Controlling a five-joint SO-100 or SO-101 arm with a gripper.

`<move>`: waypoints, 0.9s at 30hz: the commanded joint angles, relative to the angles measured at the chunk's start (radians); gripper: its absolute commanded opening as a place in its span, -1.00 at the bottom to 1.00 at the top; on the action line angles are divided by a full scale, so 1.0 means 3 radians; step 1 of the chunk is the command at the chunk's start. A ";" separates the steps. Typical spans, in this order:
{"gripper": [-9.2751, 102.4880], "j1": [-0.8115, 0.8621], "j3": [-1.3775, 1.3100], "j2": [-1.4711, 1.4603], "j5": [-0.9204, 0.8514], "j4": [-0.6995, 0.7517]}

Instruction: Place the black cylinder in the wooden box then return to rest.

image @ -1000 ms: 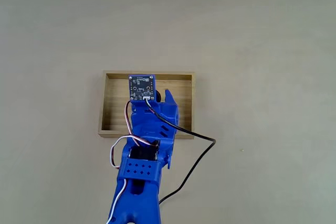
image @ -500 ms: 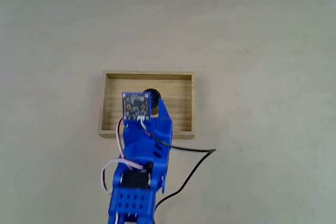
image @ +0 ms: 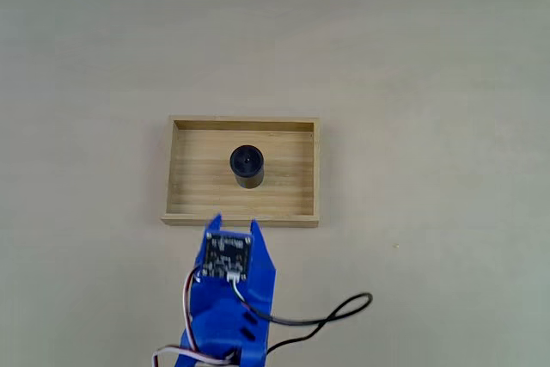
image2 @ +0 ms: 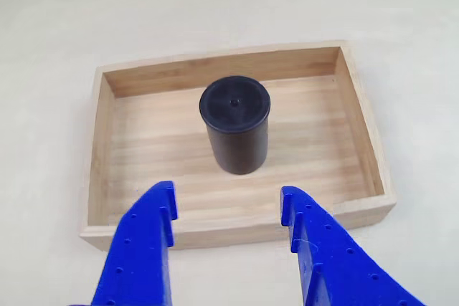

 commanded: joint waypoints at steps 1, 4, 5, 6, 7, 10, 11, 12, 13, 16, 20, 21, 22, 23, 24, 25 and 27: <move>-0.68 -0.0020 -0.0015 -0.0573 -0.0159 0.0501; -0.78 -0.0005 0.0041 -0.0706 -0.0256 0.0757; -0.78 0.0000 0.0082 -0.0772 -0.0297 0.0818; -0.78 0.0000 0.0133 -0.0844 -0.0327 0.0900; -0.81 -0.0005 0.0184 -0.0905 -0.0332 0.0977; -0.83 -0.0020 0.0343 -0.1094 -0.0373 0.1115; -0.84 -0.0026 0.0389 -0.1135 -0.0373 0.1156; -0.84 -0.0026 0.0430 -0.1166 -0.0378 0.1186; -0.84 -0.0026 0.0470 -0.1197 -0.0383 0.1197; -0.84 -0.0031 0.0624 -0.1283 -0.0414 0.1217; -0.84 -0.0041 0.0782 -0.1370 -0.0511 0.1324; -0.84 -0.0051 0.0803 -0.1381 -0.0516 0.1396; -0.84 -0.0072 0.0818 -0.1386 -0.0547 0.1462; -0.84 -0.0082 0.0844 -0.1401 -0.0578 0.1524; -0.84 -0.0097 0.0869 -0.1401 -0.0578 0.1585; -0.84 -0.0097 0.0895 -0.1396 -0.0583 0.1595; -0.84 -0.0082 0.0951 -0.1391 -0.0583 0.1595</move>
